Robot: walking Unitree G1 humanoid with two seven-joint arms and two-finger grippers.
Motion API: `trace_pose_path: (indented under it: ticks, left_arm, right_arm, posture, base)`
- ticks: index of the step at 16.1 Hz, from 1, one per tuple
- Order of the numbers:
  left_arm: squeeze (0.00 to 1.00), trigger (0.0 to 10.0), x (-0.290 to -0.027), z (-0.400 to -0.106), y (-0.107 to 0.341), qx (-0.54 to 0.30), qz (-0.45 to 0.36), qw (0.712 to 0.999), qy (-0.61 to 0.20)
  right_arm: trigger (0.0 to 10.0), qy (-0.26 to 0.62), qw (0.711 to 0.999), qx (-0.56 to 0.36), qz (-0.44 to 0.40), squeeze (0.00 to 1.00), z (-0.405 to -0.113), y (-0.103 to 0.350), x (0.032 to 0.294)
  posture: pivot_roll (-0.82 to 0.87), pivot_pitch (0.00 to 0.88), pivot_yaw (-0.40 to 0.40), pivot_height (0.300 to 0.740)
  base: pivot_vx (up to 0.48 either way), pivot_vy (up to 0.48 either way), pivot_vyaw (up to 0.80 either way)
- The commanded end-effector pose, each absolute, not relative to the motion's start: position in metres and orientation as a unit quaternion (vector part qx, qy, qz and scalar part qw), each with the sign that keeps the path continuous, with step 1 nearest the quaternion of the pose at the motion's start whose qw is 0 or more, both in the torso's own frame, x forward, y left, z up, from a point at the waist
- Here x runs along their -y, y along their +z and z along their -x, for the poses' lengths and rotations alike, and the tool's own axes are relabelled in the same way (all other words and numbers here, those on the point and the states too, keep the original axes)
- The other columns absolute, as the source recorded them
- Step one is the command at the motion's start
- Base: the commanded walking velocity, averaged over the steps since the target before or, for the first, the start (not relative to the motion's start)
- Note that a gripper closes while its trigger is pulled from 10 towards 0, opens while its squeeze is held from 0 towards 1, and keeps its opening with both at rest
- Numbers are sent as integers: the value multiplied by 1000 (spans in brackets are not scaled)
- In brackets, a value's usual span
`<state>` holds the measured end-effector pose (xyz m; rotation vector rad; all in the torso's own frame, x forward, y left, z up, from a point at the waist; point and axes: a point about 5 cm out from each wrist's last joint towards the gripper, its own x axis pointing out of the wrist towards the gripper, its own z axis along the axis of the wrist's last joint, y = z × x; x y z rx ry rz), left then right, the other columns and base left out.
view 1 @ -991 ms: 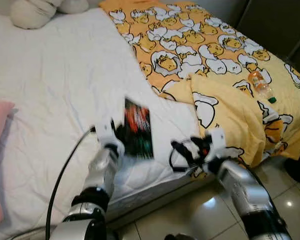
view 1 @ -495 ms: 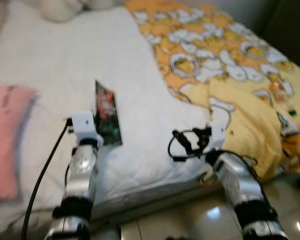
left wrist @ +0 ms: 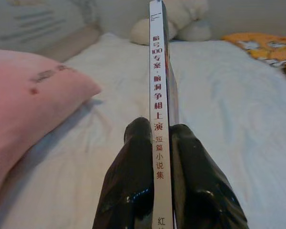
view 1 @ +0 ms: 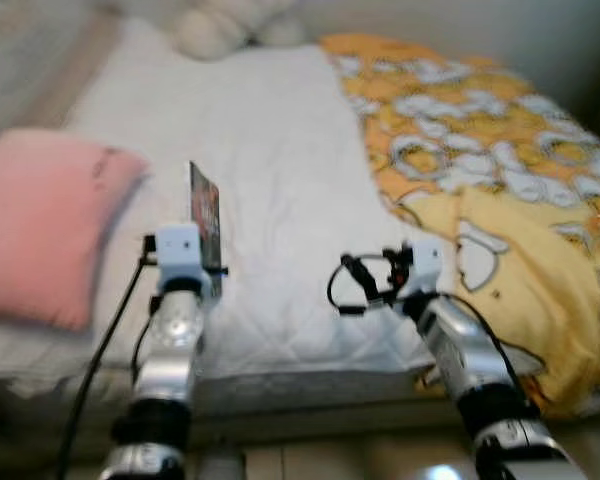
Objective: Clean up the room
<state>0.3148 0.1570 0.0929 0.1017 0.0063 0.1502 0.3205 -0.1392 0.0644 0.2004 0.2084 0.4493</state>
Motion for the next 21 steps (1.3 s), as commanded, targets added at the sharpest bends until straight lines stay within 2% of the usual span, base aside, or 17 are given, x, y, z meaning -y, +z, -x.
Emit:
trace_pose_path:
  ticks: [1, 3, 7, 9, 12, 14, 15, 21]
  left_arm:
    - [0, 10000, -139, -323, 113, 35, -56, 996, 51]
    - [0, 10000, -131, -323, 113, 30, -60, 997, 33]
    - [0, 10000, -133, -327, 102, -4, -64, 998, 26]
    - [0, 10000, -136, -334, 104, 7, -69, 997, -25]
    - [0, 10000, -139, -345, 111, 17, -79, 996, -41]
    - [0, 10000, -141, -349, 114, 20, -64, 997, -33]
    - [0, 10000, -141, -349, 114, 27, -67, 997, -35]
    - [0, 10000, -139, -339, 106, 43, -29, 998, -42]
  right_arm:
    - [10000, 210, 968, -102, -95, 0, -322, 64, 146]
    - [10000, 220, 967, -99, -87, 0, -320, 63, 143]
    - [10000, 225, 968, -93, -65, 0, -317, 61, 146]
    - [10000, 198, 977, -74, -34, 0, -317, 64, 148]
    - [10000, 138, 990, -28, -28, 0, -317, 72, 151]
    - [10000, 76, 996, -7, -39, 0, -314, 73, 157]
    - [10000, 4, 999, 20, -43, 0, -310, 77, 170]
    - [10000, -42, 995, 78, 41, 0, -292, 80, 183]
  posture:
    - [173, 0, -82, 740]
    - [155, 0, -68, 740]
    - [142, 0, -59, 740]
    - [124, 0, -53, 740]
    - [104, 0, -43, 740]
    - [100, 0, -39, 740]
    - [99, 0, -39, 740]
    - [102, 0, -48, 740]
  base:
    - [0, -472, 481]
    - [0, -471, 456]
    - [73, -321, 450]
    - [0, 0, 0]
    - [0, 0, 0]
    - [0, 0, 0]
    - [0, 0, 0]
    - [0, 49, 0]
